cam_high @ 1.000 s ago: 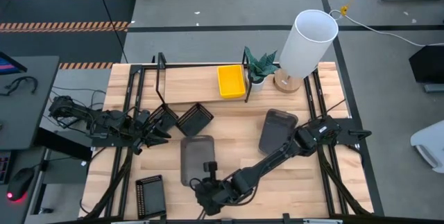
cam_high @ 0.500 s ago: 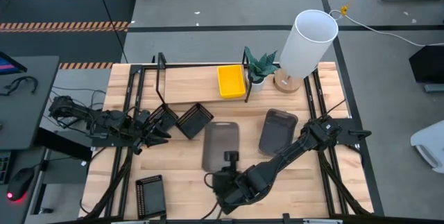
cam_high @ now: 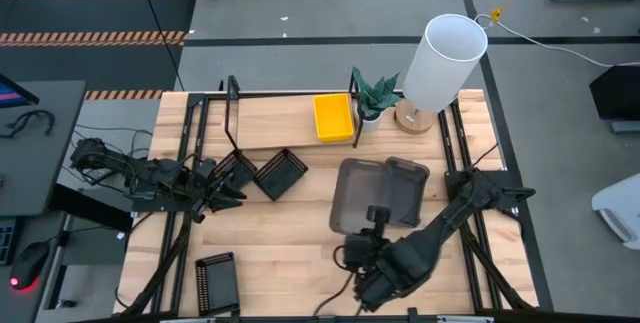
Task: Stack baskets on shelf by color
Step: Stack the left transparent black bin on the right transparent black bin
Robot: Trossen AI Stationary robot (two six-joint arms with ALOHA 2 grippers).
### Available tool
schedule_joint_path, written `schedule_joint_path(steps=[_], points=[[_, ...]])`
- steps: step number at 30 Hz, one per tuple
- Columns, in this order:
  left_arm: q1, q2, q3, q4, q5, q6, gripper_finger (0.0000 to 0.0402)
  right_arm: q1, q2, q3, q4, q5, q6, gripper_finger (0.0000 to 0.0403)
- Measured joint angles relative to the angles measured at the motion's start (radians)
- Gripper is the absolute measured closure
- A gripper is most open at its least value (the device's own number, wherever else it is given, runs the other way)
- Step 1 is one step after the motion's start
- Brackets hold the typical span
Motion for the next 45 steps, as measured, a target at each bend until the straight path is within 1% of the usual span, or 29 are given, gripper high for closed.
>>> schedule_joint_path(steps=[5,16,22,26,29,33,40,45], points=[[0.000,0.000,0.000,-0.002,0.000,0.000,0.0285,0.020,-0.082,-0.111,-0.002,-0.004,0.075,0.0396],[0.000,0.000,0.000,0.000,0.000,0.000,0.0285,0.032,-0.325,-0.510,0.008,-0.046,0.285,0.0396],[0.000,0.000,0.000,0.000,0.000,0.000,0.0285,0.057,-0.414,-0.694,0.137,-0.079,0.302,0.0397],[0.000,0.000,0.000,-0.001,0.000,0.000,0.0285,0.059,-0.432,-0.790,0.240,-0.079,0.286,0.0397],[0.000,0.000,0.000,-0.001,0.000,0.000,0.0285,0.059,-0.433,-0.832,0.303,-0.078,0.263,0.0396],[0.000,0.000,0.000,-0.001,0.000,0.000,0.0285,0.059,-0.433,-0.849,0.357,-0.074,0.226,0.0396],[0.000,0.000,0.000,-0.001,0.000,0.000,0.0285,0.059,-0.433,-0.849,0.409,-0.072,0.180,0.0395],[0.000,0.000,0.000,0.000,0.000,0.000,0.0285,0.059,-0.433,-0.849,0.412,-0.066,0.168,0.0394]])
